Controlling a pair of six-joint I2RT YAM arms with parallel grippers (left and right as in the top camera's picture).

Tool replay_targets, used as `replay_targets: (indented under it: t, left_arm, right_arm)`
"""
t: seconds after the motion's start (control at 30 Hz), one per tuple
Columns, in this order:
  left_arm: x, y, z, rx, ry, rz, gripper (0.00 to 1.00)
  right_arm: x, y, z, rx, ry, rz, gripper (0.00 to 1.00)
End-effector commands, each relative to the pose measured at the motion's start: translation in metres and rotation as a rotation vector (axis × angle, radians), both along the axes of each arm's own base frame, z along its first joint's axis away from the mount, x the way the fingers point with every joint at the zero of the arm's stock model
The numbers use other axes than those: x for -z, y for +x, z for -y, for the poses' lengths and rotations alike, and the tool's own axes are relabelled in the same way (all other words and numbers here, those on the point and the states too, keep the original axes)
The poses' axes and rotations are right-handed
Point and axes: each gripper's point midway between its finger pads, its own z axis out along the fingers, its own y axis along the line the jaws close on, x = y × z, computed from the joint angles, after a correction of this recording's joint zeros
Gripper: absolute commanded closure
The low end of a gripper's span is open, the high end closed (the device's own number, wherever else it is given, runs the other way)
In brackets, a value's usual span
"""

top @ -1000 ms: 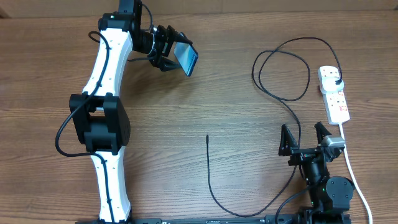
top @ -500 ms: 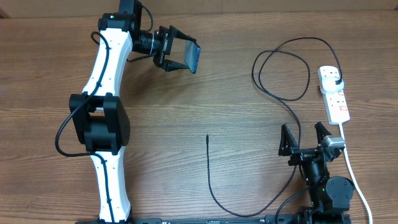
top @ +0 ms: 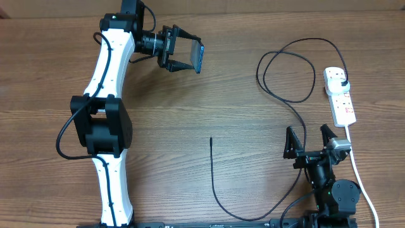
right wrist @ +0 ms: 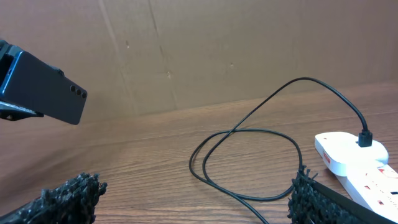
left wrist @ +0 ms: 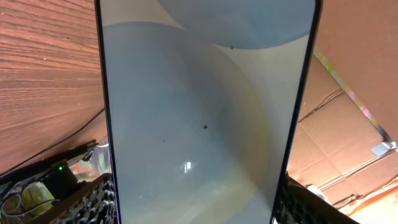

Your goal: Plug charger to phone and switch on socket

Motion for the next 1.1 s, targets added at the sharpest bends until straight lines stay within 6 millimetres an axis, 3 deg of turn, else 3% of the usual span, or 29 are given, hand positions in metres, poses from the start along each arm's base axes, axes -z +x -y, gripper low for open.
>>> replay_targets:
  t: [0.0,1.07]
  left_arm:
    - [-0.0201,-0.0003,0.0046,0.015,-0.058,0.024,0.96]
    - [-0.0182,0.0003,0.0042,0.013,-0.046,0.029,0.96]
  right_arm:
    - [0.0019,0.0001,0.0006,0.004,0.003,0.003,0.0]
    - [0.0019,0.0001,0.0006,0.004,0.003,0.003,0.0]
